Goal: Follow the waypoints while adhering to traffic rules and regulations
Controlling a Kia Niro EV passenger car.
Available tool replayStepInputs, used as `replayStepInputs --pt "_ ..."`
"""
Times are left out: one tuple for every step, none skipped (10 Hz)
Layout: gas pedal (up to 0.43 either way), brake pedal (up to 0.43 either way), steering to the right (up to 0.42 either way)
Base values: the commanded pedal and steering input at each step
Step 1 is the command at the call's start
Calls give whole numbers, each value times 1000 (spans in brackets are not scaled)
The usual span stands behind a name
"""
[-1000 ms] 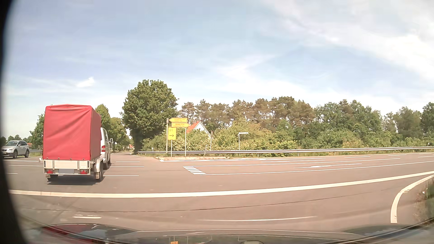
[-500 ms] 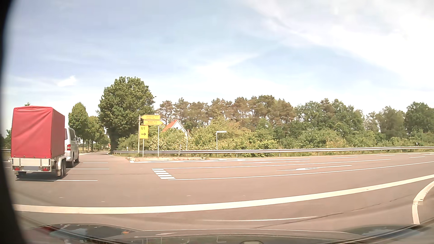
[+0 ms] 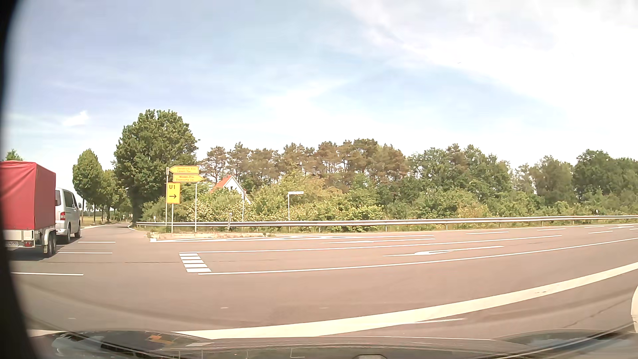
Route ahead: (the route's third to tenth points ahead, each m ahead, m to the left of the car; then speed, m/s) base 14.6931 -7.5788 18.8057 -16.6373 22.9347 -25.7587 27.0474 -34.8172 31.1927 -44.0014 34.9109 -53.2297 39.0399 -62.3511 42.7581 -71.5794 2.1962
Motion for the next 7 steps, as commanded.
replayStepInputs --pt "0 268 208" --pt "0 268 209" --pt "0 274 209" --pt "0 268 209" --pt "0 262 209" --pt "0 256 210" --pt "0 250 211"
